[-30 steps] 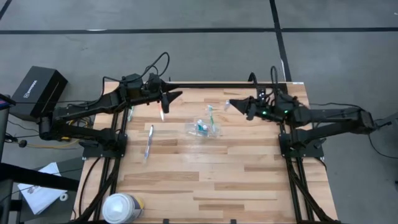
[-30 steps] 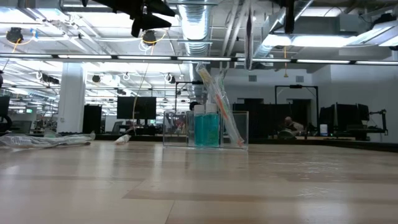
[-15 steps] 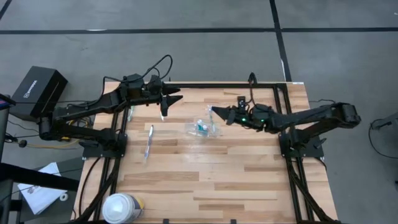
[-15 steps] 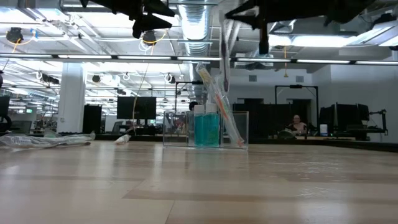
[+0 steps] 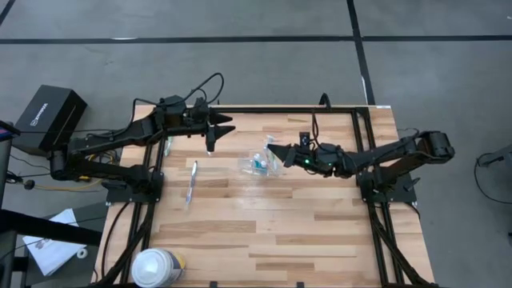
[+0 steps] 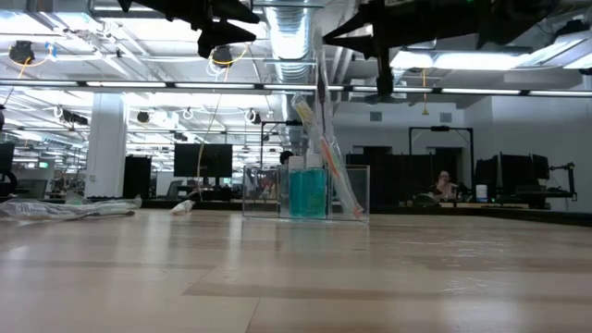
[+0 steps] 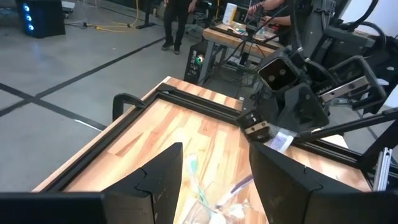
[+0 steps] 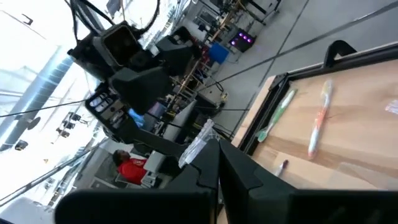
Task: Pick & Place toothbrushing station
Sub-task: Put the right purple toothbrush into the transparent organizer
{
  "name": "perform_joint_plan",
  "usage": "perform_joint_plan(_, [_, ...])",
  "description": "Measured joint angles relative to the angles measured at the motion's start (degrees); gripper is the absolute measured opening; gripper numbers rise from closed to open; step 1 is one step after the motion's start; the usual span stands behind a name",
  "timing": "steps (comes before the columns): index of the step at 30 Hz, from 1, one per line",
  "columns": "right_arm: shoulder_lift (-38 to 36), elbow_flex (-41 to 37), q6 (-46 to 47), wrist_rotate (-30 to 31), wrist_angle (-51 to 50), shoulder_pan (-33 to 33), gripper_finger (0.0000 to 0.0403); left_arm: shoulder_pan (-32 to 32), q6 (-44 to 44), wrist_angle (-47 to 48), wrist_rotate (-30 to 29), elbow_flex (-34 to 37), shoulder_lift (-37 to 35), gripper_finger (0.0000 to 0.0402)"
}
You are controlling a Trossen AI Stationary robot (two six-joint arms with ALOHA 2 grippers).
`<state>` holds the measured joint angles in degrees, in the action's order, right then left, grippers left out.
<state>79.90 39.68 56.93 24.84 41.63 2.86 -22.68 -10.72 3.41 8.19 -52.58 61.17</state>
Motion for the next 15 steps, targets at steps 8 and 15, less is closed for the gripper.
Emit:
perform_joint_plan(8, [-1.43, 0.01, -1.51, 1.67, -1.25, 0.45, 0.0, 0.0, -0.04, 1.15, 0.06, 0.0, 0.0, 0.0182])
perform_joint_plan(15, [-4.56, -3.92, -0.44, 4.06, -1.19, 0.72, 0.0, 0.0, -0.07, 1.29, 0.09, 0.0, 0.0, 0.0182])
